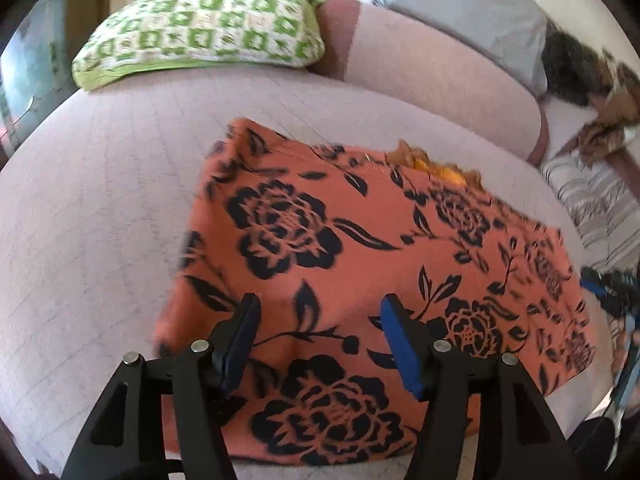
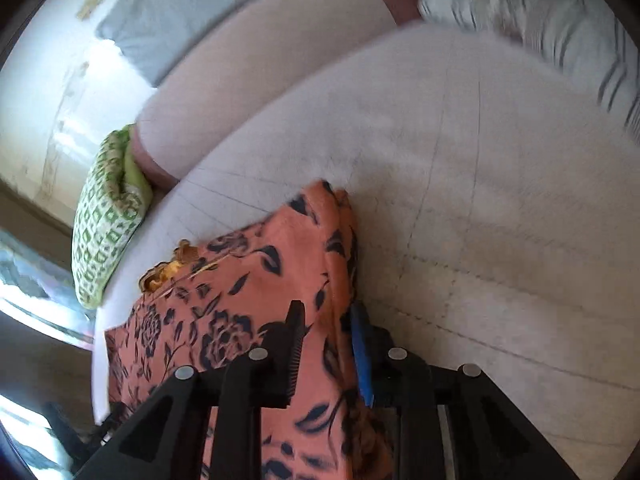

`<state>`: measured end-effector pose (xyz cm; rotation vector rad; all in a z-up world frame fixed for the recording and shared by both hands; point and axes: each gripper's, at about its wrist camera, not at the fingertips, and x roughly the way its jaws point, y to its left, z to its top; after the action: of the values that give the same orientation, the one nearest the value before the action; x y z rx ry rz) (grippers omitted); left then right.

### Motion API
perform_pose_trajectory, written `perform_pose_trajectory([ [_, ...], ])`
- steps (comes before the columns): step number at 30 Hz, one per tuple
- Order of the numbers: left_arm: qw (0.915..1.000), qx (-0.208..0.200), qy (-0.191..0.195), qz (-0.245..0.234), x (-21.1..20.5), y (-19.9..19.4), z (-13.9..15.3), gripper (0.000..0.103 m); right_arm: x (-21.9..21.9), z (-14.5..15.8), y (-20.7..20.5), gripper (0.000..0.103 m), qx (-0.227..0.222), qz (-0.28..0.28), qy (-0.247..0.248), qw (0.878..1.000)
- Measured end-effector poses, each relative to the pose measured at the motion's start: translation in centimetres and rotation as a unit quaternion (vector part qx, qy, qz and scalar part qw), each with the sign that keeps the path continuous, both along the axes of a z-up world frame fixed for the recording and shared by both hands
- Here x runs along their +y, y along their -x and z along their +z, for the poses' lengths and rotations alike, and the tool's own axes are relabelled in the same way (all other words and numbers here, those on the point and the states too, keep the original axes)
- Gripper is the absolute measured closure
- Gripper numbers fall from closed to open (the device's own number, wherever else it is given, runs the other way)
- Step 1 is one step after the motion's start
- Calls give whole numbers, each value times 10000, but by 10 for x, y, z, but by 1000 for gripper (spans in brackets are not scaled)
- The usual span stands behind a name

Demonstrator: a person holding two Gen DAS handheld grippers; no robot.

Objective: Fold small clothes

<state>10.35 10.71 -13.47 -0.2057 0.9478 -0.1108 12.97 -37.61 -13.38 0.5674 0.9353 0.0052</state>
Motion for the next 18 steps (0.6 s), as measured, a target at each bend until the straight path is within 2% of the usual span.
perform_pose_trajectory([
  [3, 9997, -173, 33, 196, 22, 10, 12, 40, 18, 24, 30, 77, -408, 201, 70, 9989],
  [5, 9991, -180, 59, 366, 40, 11, 15, 40, 31, 31, 45, 67, -564, 456, -82, 9973],
  [6, 9986, -87, 94, 506, 51, 10, 12, 40, 41, 32, 52, 60, -626, 652, -160, 9958],
  [7, 9982, 26, 188, 565, 58, 8, 8, 40, 51, 29, 56, 33, -624, 815, -187, 9945],
  [8, 9979, 155, 239, 575, 63, 7, 2, 41, 61, 24, 58, 18, -593, 969, -191, 9933],
  [9, 9975, 347, 208, 582, 67, 5, -6, 45, 68, 12, 60, 18, -446, 1102, -121, 9928],
  [10, 9957, 640, 144, 653, 72, 3, -18, 67, 71, -1, 58, 18, -181, 1064, 6, 9942],
  [12, 9945, 631, 440, 709, 81, 8, -20, 68, 71, -24, 54, 18, 237, 933, -23, 9954],
  [13, 9953, 603, 429, 618, 80, 8, -14, 72, 70, -26, 57, 18, 121, 893, -94, 9959],
  [15, 9978, 392, 418, 323, 74, 3, 1, 71, 72, -21, 57, 18, 16, 952, -94, 9954],
  [16, 9990, 246, 357, 146, 70, -5, 12, 68, 73, -20, 55, 18, -8, 961, -100, 9953],
  [17, 9994, 159, 282, 81, 68, -12, 18, 52, 73, -21, 55, 18, -5, 939, -117, 9955],
  [18, 9998, 56, 201, 29, 66, -24, 24, 44, 74, -24, 54, 18, 27, 924, -185, 9956],
])
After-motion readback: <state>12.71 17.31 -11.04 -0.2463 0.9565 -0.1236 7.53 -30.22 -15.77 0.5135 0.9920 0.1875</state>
